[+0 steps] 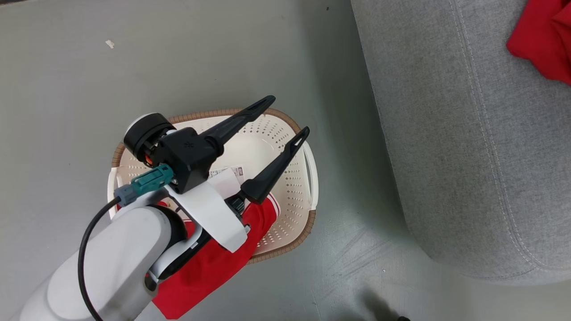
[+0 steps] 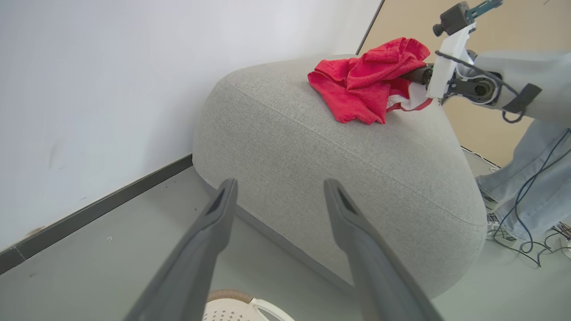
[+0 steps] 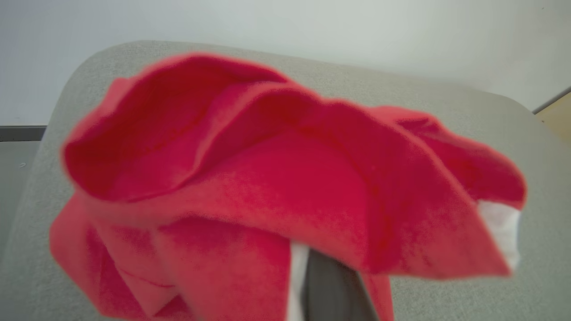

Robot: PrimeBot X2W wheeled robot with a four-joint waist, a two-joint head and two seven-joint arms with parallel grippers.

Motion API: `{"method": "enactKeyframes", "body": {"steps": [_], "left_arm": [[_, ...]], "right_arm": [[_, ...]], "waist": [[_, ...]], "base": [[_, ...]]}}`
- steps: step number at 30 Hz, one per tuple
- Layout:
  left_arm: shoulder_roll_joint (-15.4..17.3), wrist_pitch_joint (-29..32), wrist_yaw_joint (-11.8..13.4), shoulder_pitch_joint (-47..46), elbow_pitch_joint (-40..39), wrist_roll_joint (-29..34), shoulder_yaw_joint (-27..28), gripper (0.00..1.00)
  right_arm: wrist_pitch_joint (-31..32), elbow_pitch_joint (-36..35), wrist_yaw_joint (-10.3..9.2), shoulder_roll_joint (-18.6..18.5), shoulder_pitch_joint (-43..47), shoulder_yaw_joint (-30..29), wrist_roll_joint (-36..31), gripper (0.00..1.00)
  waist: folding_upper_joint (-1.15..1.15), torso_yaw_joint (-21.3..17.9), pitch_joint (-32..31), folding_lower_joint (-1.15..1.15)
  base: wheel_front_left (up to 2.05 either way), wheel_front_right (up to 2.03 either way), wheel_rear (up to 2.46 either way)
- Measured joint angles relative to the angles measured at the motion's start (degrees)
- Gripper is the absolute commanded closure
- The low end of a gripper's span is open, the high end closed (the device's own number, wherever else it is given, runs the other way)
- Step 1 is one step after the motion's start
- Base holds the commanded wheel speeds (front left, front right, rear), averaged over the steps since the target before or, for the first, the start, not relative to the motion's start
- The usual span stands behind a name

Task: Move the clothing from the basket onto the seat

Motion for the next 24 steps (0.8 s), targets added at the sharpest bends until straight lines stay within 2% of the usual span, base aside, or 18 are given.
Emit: {"method": "enactKeyframes", "body": {"steps": [1, 10, 24], "left_arm": [[0.02, -0.02, 0.00, 0.00, 0.10, 0.00, 0.10, 0.00], [0.10, -1.10, -0.52, 0.00, 1.51, -0.01, 0.56, 0.00], [0.29, -4.10, -0.96, 0.44, 4.67, -0.55, 1.87, 0.00]], "right_arm": [[0.24, 0.38, 0.00, -0.08, -0.01, 0.38, -0.12, 0.00], [1.78, 2.31, 0.00, -0.25, 0.03, 4.41, -1.94, 0.00], [0.13, 4.44, 0.00, 0.24, 7.48, 2.16, 1.24, 0.00]], "waist": [[0.00, -0.02, -0.08, 0.00], [0.00, -0.35, -1.44, 0.00], [0.00, -1.09, -6.04, 0.00]], "base": [[0.00, 0.00, 0.00], [0.00, 0.00, 0.00], [0.00, 0.00, 0.00]]}}
